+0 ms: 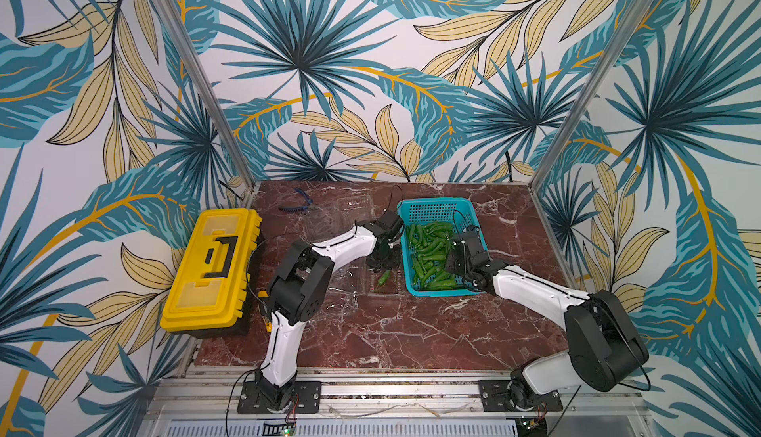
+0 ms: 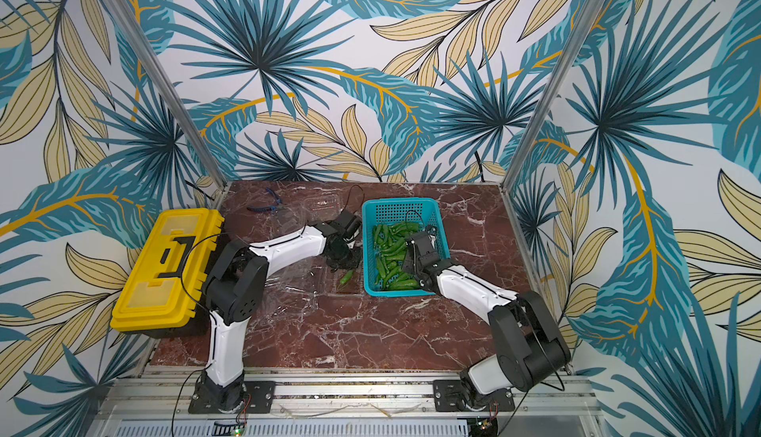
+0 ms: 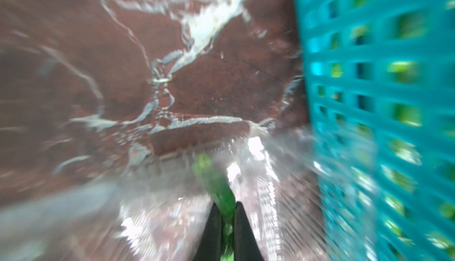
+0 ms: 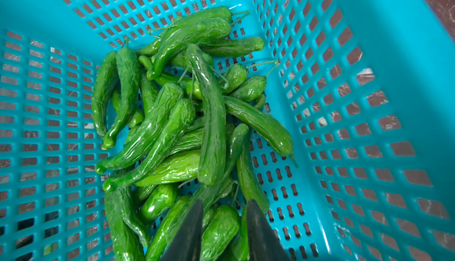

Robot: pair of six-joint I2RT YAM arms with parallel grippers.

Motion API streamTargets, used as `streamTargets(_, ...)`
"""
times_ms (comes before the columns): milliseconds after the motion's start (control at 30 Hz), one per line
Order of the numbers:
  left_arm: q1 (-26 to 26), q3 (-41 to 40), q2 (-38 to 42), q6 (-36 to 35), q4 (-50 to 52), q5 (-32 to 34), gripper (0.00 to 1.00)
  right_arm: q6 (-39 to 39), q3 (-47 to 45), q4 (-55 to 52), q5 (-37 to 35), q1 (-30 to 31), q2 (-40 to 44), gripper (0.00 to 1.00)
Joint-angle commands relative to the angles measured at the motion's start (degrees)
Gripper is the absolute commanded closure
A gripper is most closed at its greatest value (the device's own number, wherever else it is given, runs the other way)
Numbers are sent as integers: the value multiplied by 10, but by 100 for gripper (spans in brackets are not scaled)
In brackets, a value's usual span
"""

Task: Take small green peppers out of containers
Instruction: Pick up the green pepper from the packing box, then place the green pepper in the basket, then reset both arms

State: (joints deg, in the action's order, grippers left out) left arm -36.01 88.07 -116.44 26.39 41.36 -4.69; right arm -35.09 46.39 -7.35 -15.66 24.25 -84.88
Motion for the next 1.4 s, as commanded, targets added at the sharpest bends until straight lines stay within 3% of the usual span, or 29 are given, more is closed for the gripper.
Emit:
streamTargets(0,-18,21,97,-27,0,75,100,9,0,6,-14,-2,10,68)
streamTargets(67,-25,27,125,-39,0,120,100,10,-3,8,-23,-2,17,68)
streamTargets(167,-28,44,147,-51,0,136,100,10,-4,7,-32,-2,21,68)
streamTargets(367,-36,120,99,-85,-31,55,100,4,-13,-1,-60,-4,30,68)
streamTargets(433,-37,143,70,-83,-50,32,84,5,-17,-11,-73,-9,41,68)
streamTargets(500,-37,153,48,-83,-80,10,59,14,-25,-19,-95,-16,63,68)
streamTargets(533,-37,156,40,-85,-94,2,56,19,-30,-22,-106,-21,74,67)
streamTargets(633,-35,171,16,-93,-115,-3,29,44,-44,-39,-151,-40,109,66)
streamTargets(667,-34,176,11,-95,-119,-3,8,51,-49,-44,-172,-49,119,65)
streamTargets(700,-33,177,9,-96,-124,1,0,58,-54,-46,-190,-59,129,64)
streamTargets(833,-25,139,35,-98,-161,40,0,77,-69,-33,-219,-105,164,62)
streamTargets(900,-13,94,71,-92,-188,64,0,103,-68,-26,-283,-117,175,59)
streamTargets(1000,14,3,139,-78,-235,112,0,170,-88,29,-325,-137,170,52)
streamTargets(1067,36,-63,189,-69,-253,151,0,211,-116,91,-324,-148,150,50)
streamTargets(1267,102,-236,349,-104,-297,296,0,216,-161,227,-252,-161,99,47)
streamTargets(1367,147,-308,406,-128,-306,337,0,274,-184,350,-238,-162,80,47)
